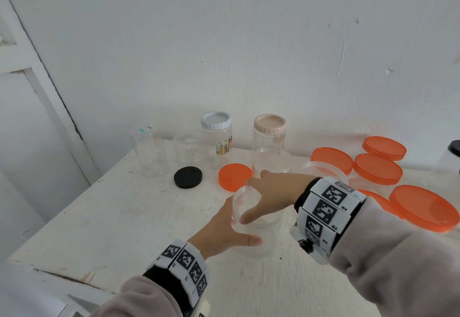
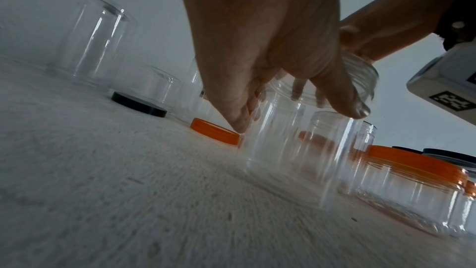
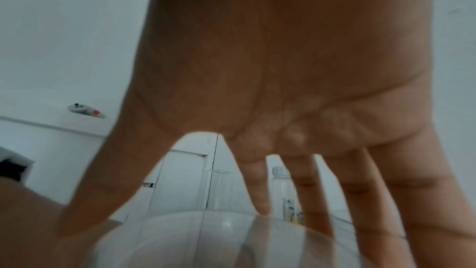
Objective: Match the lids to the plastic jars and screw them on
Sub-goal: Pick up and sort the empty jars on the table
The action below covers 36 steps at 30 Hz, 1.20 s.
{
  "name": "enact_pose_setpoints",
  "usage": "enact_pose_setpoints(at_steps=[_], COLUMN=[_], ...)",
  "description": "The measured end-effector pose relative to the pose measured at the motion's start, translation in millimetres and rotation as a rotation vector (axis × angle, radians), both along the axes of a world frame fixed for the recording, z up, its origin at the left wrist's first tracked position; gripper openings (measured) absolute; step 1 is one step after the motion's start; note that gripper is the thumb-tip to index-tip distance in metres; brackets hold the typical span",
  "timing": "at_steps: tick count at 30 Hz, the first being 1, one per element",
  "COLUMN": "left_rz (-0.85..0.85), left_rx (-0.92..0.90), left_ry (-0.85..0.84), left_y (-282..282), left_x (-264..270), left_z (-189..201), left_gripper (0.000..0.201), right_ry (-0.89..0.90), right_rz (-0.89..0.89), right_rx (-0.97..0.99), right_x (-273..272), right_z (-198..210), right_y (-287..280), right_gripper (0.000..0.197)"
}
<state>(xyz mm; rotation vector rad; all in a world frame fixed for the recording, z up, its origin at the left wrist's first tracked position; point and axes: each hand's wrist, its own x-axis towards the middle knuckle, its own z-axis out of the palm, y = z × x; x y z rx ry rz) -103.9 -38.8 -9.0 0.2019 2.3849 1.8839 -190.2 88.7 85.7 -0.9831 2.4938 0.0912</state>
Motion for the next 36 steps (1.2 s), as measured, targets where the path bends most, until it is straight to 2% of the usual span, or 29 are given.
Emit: enact_pose_setpoints(at_steps=[5,8,14,17,21,30,36], left_rz=[0.025,0.022,0.035,0.042,0.08,0.157,0.18], left_rx=[-0.059,-0.056,-0.044,-0.057,-0.065,-0.121,-0.178], left_ry=[0.022,0.033,0.015,0.009,-0.025,-0.036,-0.022], left_y=[-1,-1,-2,-3,-4,-4,-2], left_x=[-1,-2,-2,-3,-4,-6,-6], left_z=[-2,0,-7,-7,-15,-27,-28], left_gripper=[0.083,0.089,0.08,0.085,0.083,0.096,0.089], right_ry=[-0.082,-0.084,-0.046,0.003,0.071,0.195,0.27], right_rz=[0.056,0.077,0.036,-0.002,-0.044,-0.115,-0.209], right_rx=[0.006,-0.01,-0.151,-0.212,-0.264,-0.362,-0.452], right_x=[0,0,-2,-1,2,16,23], right_z=[4,-2,-17,-27,-36,-56,-72], right_y=[1,1,11,15,16,17,17], right_gripper=[0.109,0.103,0.096,0.1,0.104,0.102,0.102])
